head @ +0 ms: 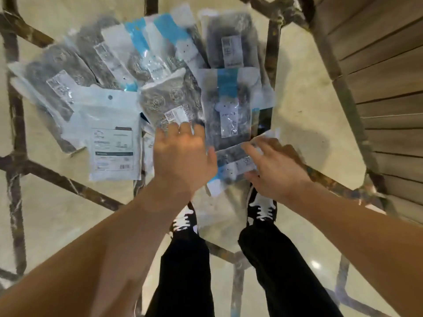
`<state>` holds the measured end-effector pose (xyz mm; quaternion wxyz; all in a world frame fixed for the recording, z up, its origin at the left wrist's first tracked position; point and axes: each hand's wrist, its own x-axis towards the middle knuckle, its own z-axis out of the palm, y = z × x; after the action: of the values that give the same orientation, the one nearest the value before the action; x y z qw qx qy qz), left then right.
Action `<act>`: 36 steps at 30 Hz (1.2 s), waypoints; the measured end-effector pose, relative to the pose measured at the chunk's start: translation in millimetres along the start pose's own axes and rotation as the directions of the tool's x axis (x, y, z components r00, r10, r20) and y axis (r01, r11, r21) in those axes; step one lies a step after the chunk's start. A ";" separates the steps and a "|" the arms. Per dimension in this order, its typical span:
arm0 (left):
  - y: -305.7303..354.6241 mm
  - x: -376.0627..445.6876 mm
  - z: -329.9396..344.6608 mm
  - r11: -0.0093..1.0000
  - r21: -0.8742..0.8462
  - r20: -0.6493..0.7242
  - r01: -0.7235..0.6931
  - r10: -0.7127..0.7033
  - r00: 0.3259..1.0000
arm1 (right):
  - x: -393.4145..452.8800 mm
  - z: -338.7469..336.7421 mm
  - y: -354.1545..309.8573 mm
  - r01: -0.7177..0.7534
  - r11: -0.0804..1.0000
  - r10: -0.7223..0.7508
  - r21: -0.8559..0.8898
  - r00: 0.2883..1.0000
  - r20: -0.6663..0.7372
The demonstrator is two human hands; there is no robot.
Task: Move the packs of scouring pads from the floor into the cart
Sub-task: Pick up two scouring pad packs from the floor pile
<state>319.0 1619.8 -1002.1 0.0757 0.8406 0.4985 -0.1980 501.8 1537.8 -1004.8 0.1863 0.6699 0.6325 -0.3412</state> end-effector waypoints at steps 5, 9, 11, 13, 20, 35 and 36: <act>25.1 41.0 86.6 0.999 -0.041 0.001 -0.005 0.005 1.000 | 54.2 78.9 17.5 0.059 0.998 -0.061 -0.031 0.997 -0.055; 38.4 63.5 125.3 1.000 -0.010 -0.082 -0.009 0.009 0.997 | 78.9 117.6 36.6 0.054 0.997 -0.061 -0.046 0.987 -0.147; 43.2 71.2 135.4 1.000 -0.001 -0.154 0.008 -0.008 0.988 | 86.6 123.2 44.1 0.073 0.994 -0.089 -0.088 0.975 -0.205; 47.7 76.9 141.0 0.999 -0.037 -0.194 0.031 -0.037 0.980 | 91.7 124.4 48.7 0.096 0.988 -0.126 -0.125 0.959 -0.256; 73.6 89.6 140.5 0.743 -0.650 -0.052 0.158 -0.251 0.966 | 94.4 115.3 57.3 0.019 0.968 -0.069 -0.252 0.979 -0.190; 36.4 93.5 101.6 0.107 -0.870 0.415 0.482 -0.371 0.831 | 68.7 54.9 88.4 0.105 0.994 -0.103 -0.019 0.991 0.087; 30.9 91.8 93.6 0.069 -0.878 0.417 0.474 -0.378 0.827 | 63.3 45.0 90.8 0.093 0.996 -0.094 0.012 0.994 0.060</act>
<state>360.7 1648.5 -1127.0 0.5353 0.4139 0.7283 0.1082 578.2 1540.9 -1096.5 0.1861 0.6297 0.6558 -0.3725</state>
